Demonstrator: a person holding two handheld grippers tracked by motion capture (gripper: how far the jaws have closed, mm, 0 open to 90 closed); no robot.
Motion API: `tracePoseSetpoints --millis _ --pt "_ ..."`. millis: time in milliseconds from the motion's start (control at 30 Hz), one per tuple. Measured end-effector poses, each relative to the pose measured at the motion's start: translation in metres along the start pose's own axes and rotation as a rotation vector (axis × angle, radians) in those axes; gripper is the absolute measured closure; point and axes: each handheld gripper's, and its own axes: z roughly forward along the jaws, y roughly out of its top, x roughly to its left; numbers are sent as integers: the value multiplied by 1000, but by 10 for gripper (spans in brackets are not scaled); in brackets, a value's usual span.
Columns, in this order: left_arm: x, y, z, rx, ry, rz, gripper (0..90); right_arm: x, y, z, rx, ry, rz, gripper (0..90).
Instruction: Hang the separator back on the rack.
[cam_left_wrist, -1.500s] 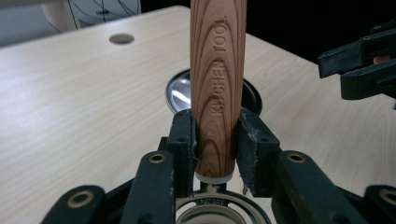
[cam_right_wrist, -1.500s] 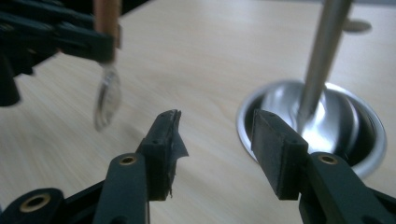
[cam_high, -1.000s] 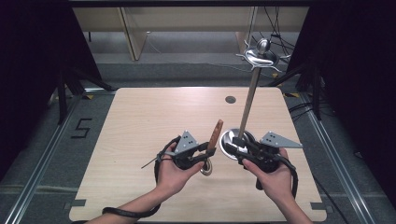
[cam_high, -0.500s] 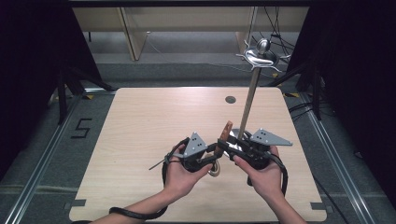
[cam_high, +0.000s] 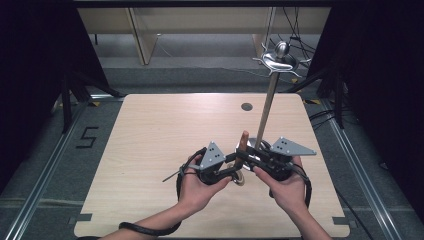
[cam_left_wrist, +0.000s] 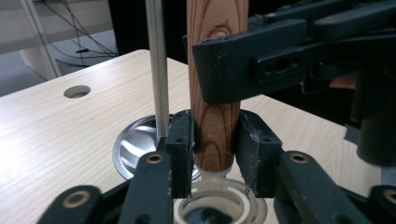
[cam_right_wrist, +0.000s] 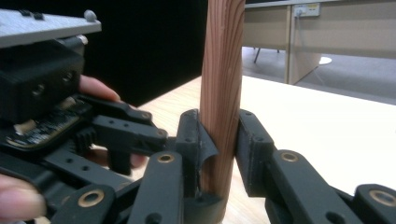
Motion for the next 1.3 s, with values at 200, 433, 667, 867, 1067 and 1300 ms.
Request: tracePoseSetpoints --millis 200,433,667,867,1067,1300 --pt "14 -8 -22 48 -12 32 486 -19 7 -19 6 -1 -53 737" --pt "39 -23 -51 90 29 11 450 -33 14 -39 21 55 -99 737" --pt "63 -49 -85 114 75 -76 434 -41 18 -53 64 114 -147 737" --pt "75 -72 -102 146 122 -75 430 -45 20 -55 82 184 -121 736" --pt "81 -75 -109 125 155 -67 423 -43 26 -55 53 209 -77 736" --pt "80 -78 -107 137 147 -82 415 -42 38 -55 51 210 -111 736"
